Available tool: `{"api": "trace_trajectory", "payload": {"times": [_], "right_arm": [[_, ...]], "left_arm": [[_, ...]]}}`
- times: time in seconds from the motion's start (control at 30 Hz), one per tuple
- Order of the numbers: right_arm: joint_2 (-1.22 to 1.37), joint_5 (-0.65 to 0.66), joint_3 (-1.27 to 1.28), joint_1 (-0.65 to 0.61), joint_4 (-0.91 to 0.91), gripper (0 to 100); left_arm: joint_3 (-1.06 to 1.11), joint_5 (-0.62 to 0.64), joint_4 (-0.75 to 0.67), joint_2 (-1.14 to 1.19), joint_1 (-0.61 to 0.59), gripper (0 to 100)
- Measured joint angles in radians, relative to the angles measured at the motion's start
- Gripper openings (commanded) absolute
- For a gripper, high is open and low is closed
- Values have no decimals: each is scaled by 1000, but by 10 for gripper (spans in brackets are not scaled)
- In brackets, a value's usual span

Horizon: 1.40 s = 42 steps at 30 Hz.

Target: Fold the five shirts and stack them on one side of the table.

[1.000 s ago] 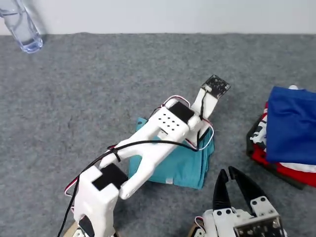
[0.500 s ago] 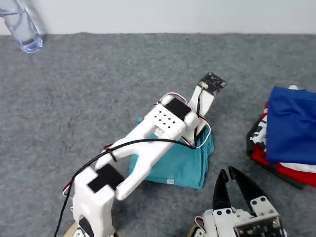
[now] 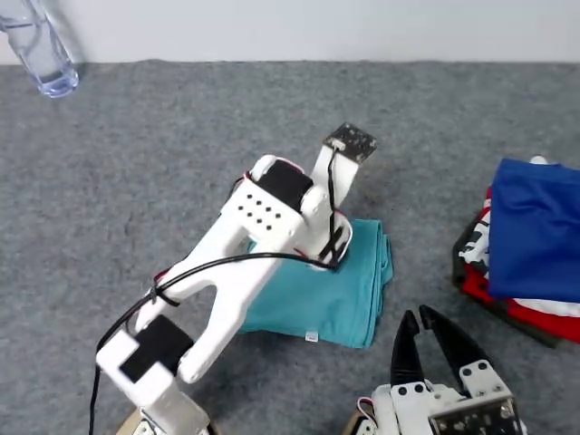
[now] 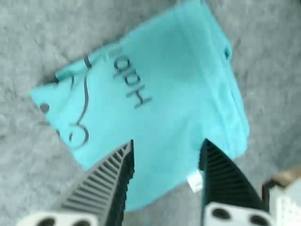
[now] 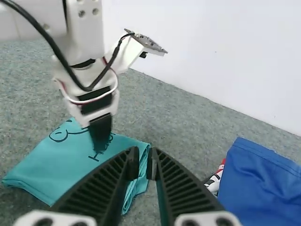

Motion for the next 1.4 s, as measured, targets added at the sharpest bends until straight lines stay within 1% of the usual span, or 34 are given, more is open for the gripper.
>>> {"api": "trace_trajectory", "payload": {"times": [0.17, 0.23, 0.37, 0.47, 0.53, 0.63, 0.73, 0.83, 0.97, 1.13, 1.27, 1.4], "right_arm": [[0, 0, 0, 0, 0, 58], [0, 0, 0, 0, 0, 58], [0, 0, 0, 0, 0, 58], [0, 0, 0, 0, 0, 58], [0, 0, 0, 0, 0, 58], [0, 0, 0, 0, 0, 61], [0, 0, 0, 0, 0, 62], [25, 0, 44, 0, 0, 62], [114, 0, 75, 11, 0, 62], [282, 0, 75, 15, -3, 63], [390, -8, 78, 15, -34, 65], [499, -109, 86, 15, -112, 135]], "left_arm": [[221, -21, -11, -120, -11, 139], [353, -48, -58, -183, -12, 141], [643, -86, -199, -325, -6, 141], [819, -112, -299, -400, -9, 141], [882, -120, -334, -413, -9, 141], [895, -140, -344, -434, -12, 141], [867, -146, -293, -479, -54, 141], [806, -153, -230, -580, -127, 141], [801, -206, -201, -778, -247, 141], [911, -299, -198, -1062, -436, 141], [1014, -385, -198, -1240, -566, 141], [1089, -451, -198, -1350, -690, 141]]}}
